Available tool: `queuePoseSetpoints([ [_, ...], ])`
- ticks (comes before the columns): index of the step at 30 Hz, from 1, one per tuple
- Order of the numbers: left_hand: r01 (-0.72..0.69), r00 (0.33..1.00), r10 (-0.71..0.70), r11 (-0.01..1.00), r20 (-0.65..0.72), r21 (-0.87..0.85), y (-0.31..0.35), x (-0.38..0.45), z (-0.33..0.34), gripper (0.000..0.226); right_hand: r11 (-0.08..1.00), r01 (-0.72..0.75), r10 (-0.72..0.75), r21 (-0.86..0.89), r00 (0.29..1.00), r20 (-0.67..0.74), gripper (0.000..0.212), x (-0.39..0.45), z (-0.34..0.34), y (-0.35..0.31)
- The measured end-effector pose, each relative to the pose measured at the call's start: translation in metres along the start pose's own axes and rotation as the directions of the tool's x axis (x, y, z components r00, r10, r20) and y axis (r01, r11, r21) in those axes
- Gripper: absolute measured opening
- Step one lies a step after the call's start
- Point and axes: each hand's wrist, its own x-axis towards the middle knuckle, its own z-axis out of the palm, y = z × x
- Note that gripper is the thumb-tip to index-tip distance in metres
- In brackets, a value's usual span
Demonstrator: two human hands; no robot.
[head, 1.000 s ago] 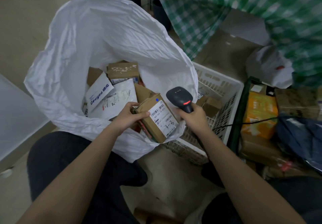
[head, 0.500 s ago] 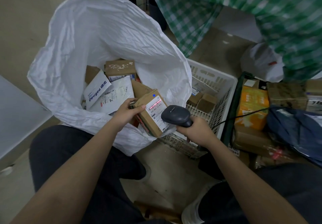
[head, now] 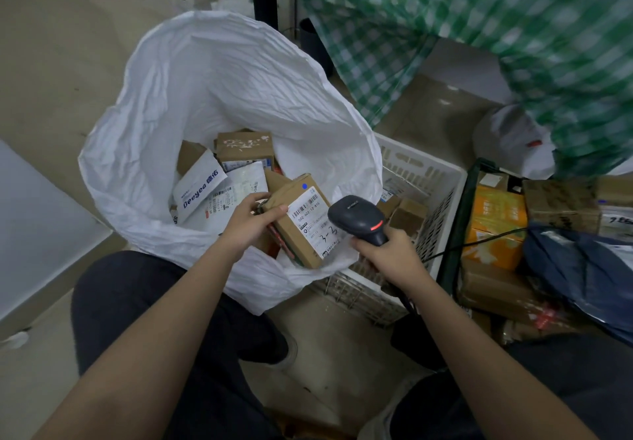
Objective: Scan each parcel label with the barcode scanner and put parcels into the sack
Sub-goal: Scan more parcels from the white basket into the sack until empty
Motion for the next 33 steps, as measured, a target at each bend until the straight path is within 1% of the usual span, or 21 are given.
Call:
queuePoseSetpoints([
  [2,-0.042,0.995,0.037,0.998,-0.092,-0.052,0.016,0.001,-0.011,0.052,0.998,0.019,-0.014,0.061,0.996,-0.088,0.022,0.005,0.002,-0.009],
  [4,-0.146,0.97,0.136,0.989,-0.201,-0.036,0.039,0.001,-0.025,0.049,0.992,0.038,-0.023,0.116,0.991,-0.129,0.021,0.012,0.006,-0.02],
  [6,-0.259,0.91,0.263,0.964,-0.321,0.056,0.064,0.007,-0.042,0.049,0.986,0.068,-0.044,0.152,0.987,-0.156,0.019,0.019,0.01,-0.032],
  [7,-0.275,0.877,0.315,0.948,-0.364,0.159,0.075,0.012,-0.051,0.05,0.983,0.08,-0.052,0.166,0.984,-0.169,0.019,0.023,0.011,-0.038],
  [8,-0.233,0.852,0.341,0.927,-0.397,0.294,0.083,0.019,-0.059,0.052,0.982,0.082,-0.051,0.172,0.983,-0.178,0.019,0.026,0.012,-0.042],
  [9,-0.151,0.84,0.338,0.896,-0.423,0.417,0.089,0.025,-0.065,0.055,0.981,0.076,-0.043,0.179,0.982,-0.186,0.02,0.028,0.013,-0.046],
  [10,-0.074,0.843,0.313,0.873,-0.437,0.482,0.093,0.028,-0.067,0.059,0.98,0.067,-0.031,0.186,0.981,-0.192,0.02,0.03,0.012,-0.049],
  [11,-0.042,0.851,0.295,0.862,-0.433,0.505,0.096,0.03,-0.065,0.061,0.977,0.059,-0.017,0.203,0.979,-0.202,0.019,0.031,0.009,-0.05],
  [12,-0.07,0.856,0.32,0.85,-0.407,0.521,0.099,0.031,-0.058,0.06,0.973,0.045,0.005,0.224,0.976,-0.217,0.017,0.032,0.005,-0.048],
  [15,-0.294,0.85,0.472,0.795,-0.236,0.531,0.104,0.024,-0.018,0.049,0.958,0.0,0.084,0.286,0.956,-0.282,0.019,0.031,-0.015,-0.033],
  [18,-0.417,0.865,0.5,0.757,-0.036,0.503,0.102,0.019,0.035,0.047,0.951,-0.039,0.153,0.308,0.922,-0.355,0.021,0.03,-0.041,-0.009],
  [21,-0.513,0.848,0.507,0.714,0.154,0.476,0.103,0.022,0.092,0.047,0.936,-0.087,0.221,0.341,0.898,-0.38,0.017,0.037,-0.071,0.013],
  [24,-0.555,0.832,0.473,0.719,0.289,0.42,0.111,0.035,0.152,0.044,0.915,-0.138,0.285,0.379,0.886,-0.366,0.016,0.053,-0.099,0.034],
  [27,-0.534,0.838,0.402,0.744,0.37,0.402,0.113,0.06,0.209,0.044,0.887,-0.149,0.331,0.437,0.865,-0.378,0.014,0.083,-0.122,0.052],
  [30,-0.527,0.837,0.348,0.718,0.422,0.454,0.107,0.099,0.257,0.041,0.86,-0.154,0.371,0.486,0.844,-0.389,0.011,0.128,-0.137,0.066],
  [33,-0.493,0.86,0.286,0.679,0.422,0.544,0.095,0.149,0.299,0.043,0.854,-0.164,0.384,0.493,0.838,-0.388,0.011,0.178,-0.144,0.083],
])
